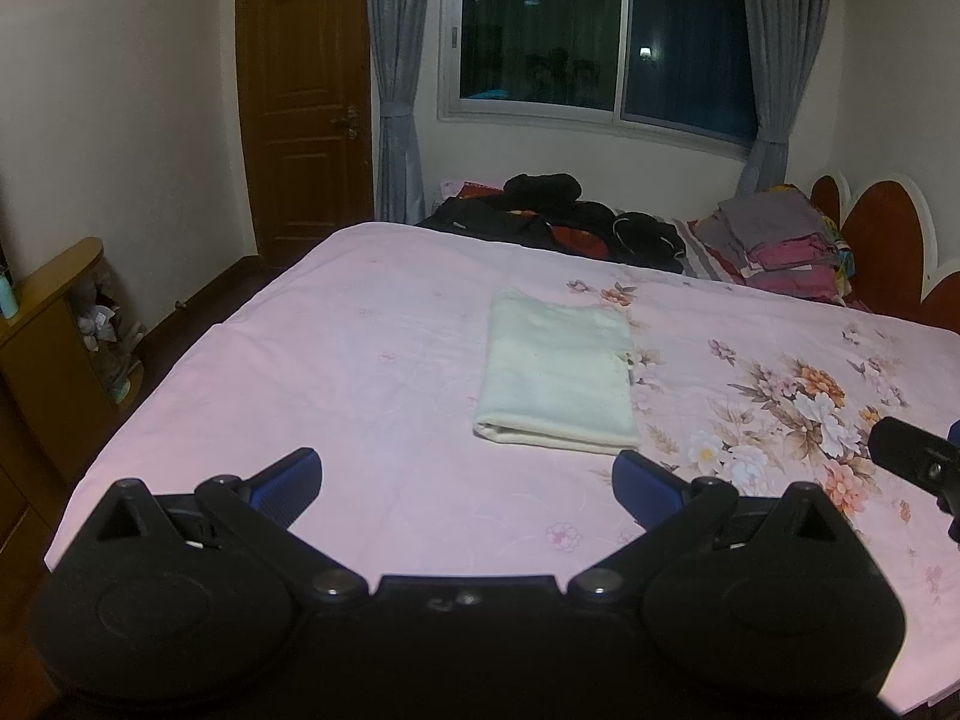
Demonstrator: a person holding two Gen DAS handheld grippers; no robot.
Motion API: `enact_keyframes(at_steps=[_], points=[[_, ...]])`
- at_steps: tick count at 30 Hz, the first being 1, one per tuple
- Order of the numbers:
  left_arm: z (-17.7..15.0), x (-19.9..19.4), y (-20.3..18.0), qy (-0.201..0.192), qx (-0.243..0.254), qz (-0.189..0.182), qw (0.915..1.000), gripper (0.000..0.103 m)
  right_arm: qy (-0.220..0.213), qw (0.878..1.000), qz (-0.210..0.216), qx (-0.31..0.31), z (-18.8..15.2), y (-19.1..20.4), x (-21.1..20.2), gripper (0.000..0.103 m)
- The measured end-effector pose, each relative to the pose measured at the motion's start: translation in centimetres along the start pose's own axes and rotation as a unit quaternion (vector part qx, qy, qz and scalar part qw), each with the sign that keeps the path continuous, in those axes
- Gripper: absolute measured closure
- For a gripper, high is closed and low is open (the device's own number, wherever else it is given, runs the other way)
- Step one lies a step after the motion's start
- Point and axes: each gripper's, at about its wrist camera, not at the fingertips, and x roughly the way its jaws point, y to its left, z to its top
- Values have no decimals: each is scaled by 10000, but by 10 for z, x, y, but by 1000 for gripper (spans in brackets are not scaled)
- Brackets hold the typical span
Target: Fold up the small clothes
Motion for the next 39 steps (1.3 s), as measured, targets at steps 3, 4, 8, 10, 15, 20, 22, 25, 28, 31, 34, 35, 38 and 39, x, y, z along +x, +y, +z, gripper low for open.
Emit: enact_keyframes(at_steps=[3, 4, 8, 10, 15, 20, 22, 25, 28, 31, 34, 35, 38, 39], points=[[1, 1, 0, 9, 4, -2, 10000, 0, 7, 10000, 4, 8, 0, -1, 1, 0], [1, 1, 0, 12, 8, 0, 10000, 0, 14, 10000, 4, 2, 1, 0, 1, 0], [1, 2, -1, 43, 28, -6, 10000, 0, 48, 10000, 6, 19, 1, 0, 4, 0], [2, 2, -1, 45, 32, -8, 10000, 0, 56, 10000, 8, 16, 0, 0, 5, 0], [3, 3, -1, 48, 34, 1, 10000, 0, 62, 10000, 10, 21, 0, 0, 6, 0], [3, 5, -1, 92, 54, -1, 9999, 0, 95, 10000, 17, 22, -1, -1, 8, 0], [5, 7, 0, 113, 55, -7, 9999, 0, 123, 9999, 16, 30, -1, -3, 12, 0], [6, 9, -1, 142, 58, -18, 9999, 0, 157, 9999, 21, 42, -2, -5, 16, 0], [7, 12, -2, 166, 86, -35, 9998, 0, 180, 9998, 14, 52, -1, -7, 20, 0], [7, 16, -4, 171, 135, -84, 9997, 0, 223, 9997, 9, 54, -1, -9, 24, 0], [8, 20, -4, 131, 129, -141, 9997, 0, 268, 9996, -6, 65, -1, -10, 30, 0], [9, 22, -4, 112, 119, -130, 9998, 1, 289, 9996, -14, 69, -2, -11, 32, 0], [13, 34, -5, 161, 115, -135, 9997, 0, 362, 9993, -77, 88, -3, -15, 39, 0], [15, 40, -6, 193, 139, -109, 9997, 0, 392, 9991, -111, 109, -4, -17, 42, 0]])
